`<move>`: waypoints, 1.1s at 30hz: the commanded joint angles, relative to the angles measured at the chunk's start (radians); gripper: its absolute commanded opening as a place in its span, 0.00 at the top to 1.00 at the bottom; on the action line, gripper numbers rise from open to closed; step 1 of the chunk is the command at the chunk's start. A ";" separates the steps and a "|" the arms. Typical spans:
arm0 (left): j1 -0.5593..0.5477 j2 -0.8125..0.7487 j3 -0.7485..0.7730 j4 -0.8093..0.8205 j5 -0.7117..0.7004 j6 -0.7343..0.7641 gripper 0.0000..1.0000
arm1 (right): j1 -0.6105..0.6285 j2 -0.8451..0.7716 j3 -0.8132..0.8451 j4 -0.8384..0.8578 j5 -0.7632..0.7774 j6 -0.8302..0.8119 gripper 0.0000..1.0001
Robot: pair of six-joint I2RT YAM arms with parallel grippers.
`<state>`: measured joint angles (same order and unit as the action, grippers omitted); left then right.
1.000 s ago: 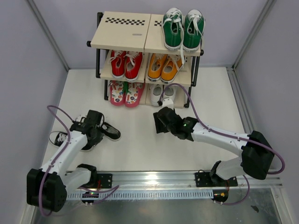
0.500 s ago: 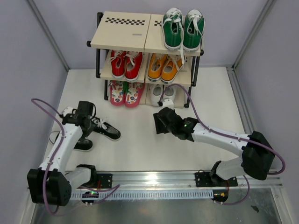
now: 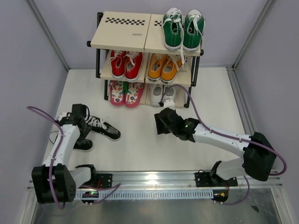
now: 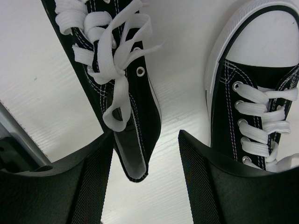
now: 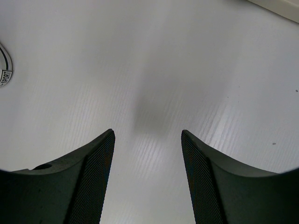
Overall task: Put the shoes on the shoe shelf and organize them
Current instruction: Move the shoe to the center of the board.
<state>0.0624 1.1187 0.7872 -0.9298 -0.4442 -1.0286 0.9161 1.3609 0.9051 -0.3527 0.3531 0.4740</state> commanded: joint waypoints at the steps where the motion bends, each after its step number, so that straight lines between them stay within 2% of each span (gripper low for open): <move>1: 0.008 0.018 -0.032 0.075 0.015 0.002 0.40 | -0.003 -0.020 0.006 0.021 0.020 0.006 0.37; 14: 0.008 0.148 -0.085 0.198 0.051 0.009 0.46 | -0.005 0.001 0.028 -0.006 0.032 0.012 0.37; 16: 0.008 0.161 -0.091 0.197 0.053 0.005 0.51 | -0.005 0.006 0.034 -0.012 0.037 0.011 0.37; 18: 0.008 0.167 -0.094 0.189 0.058 0.002 0.60 | -0.005 0.006 0.037 -0.012 0.038 0.008 0.37; 19: 0.010 0.165 -0.094 0.186 0.062 0.002 0.67 | -0.005 0.006 0.037 -0.011 0.040 0.006 0.37; 20: 0.008 0.155 -0.094 0.178 0.064 0.004 0.79 | -0.005 0.007 0.038 -0.011 0.040 0.005 0.37; 23: 0.008 0.130 -0.091 0.172 0.067 0.048 0.99 | -0.010 0.012 0.040 -0.008 0.038 0.003 0.37; 29: 0.007 0.015 -0.097 0.120 0.142 0.113 1.00 | -0.016 0.027 0.049 -0.003 0.024 0.014 0.37; 33: -0.051 -0.088 -0.137 0.066 0.171 0.038 1.00 | -0.022 0.027 0.058 -0.002 0.011 0.023 0.37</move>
<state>0.0532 1.1007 0.6640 -0.8108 -0.3016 -0.9607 0.9005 1.3888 0.9146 -0.3759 0.3588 0.4770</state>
